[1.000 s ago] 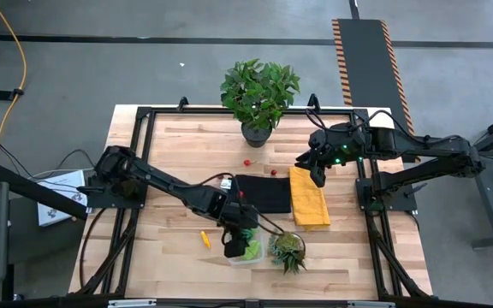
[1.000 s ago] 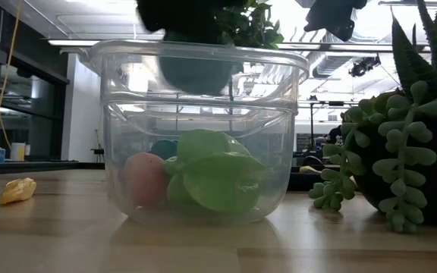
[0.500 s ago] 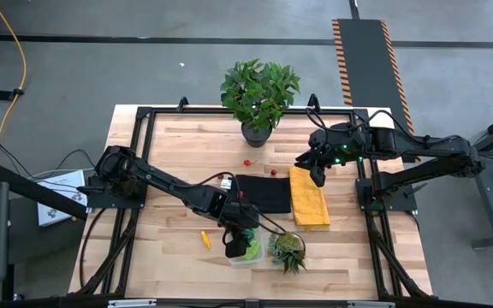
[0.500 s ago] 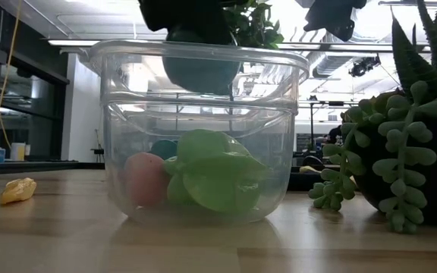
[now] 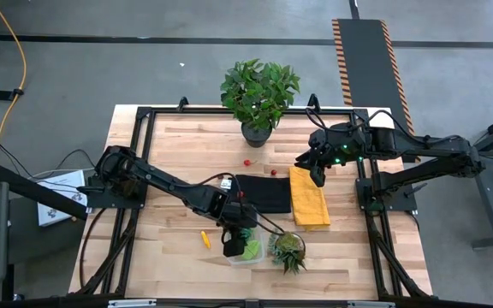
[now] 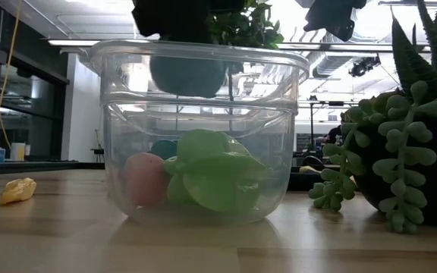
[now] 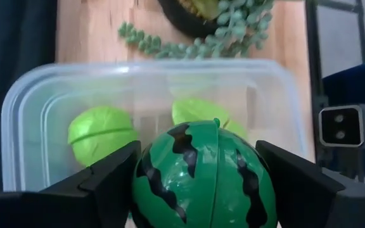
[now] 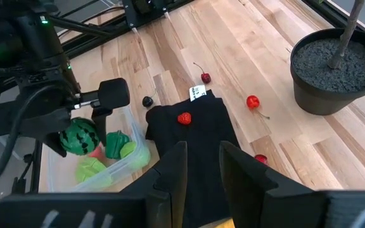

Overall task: Pick and placing Produce into tupperware
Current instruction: Put the watermelon into the bin, then put the black cherry into the bin

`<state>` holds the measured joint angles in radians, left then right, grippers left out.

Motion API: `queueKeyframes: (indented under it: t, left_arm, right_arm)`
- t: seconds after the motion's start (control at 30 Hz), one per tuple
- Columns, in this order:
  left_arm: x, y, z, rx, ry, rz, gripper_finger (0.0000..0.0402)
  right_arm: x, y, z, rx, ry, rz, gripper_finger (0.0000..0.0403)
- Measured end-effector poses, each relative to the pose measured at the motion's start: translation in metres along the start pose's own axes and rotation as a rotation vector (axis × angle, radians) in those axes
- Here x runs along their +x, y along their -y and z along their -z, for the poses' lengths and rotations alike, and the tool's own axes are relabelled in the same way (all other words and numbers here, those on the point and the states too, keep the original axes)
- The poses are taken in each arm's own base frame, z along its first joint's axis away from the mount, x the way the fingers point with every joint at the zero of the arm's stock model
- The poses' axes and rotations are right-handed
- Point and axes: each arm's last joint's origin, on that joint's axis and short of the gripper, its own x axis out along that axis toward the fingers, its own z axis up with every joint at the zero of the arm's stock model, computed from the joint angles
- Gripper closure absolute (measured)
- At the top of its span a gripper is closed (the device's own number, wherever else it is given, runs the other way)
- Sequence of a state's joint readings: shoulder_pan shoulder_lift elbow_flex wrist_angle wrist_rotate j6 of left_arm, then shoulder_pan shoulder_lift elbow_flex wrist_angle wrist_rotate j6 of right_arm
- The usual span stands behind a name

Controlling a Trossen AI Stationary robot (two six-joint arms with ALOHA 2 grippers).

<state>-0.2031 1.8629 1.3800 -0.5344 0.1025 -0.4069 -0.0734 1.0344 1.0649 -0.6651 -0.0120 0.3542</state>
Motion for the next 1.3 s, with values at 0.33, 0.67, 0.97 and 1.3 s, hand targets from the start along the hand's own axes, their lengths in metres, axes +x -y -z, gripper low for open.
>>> queueKeyframes:
  t: [0.33, 0.67, 0.97, 1.3]
  left_arm:
    - [0.000, -0.002, 0.003, -0.012, -0.026, -0.038, 0.0057]
    - [-0.001, -0.002, 0.003, -0.013, -0.029, -0.040, 0.0111]
    - [-0.030, -0.006, -0.016, -0.003, -0.033, -0.062, 0.0176]
    - [-0.112, -0.029, -0.022, -0.052, 0.086, -0.147, 0.0253]
  right_arm:
    - [0.000, 0.000, 0.000, 0.003, 0.000, 0.000, 0.0320]
    - [0.000, 0.000, 0.000, 0.003, 0.000, 0.000, 0.0320]
    - [0.000, 0.000, 0.000, 0.003, 0.000, 0.000, 0.0320]
    - [0.000, 0.000, 0.000, 0.003, 0.004, -0.001, 0.0320]
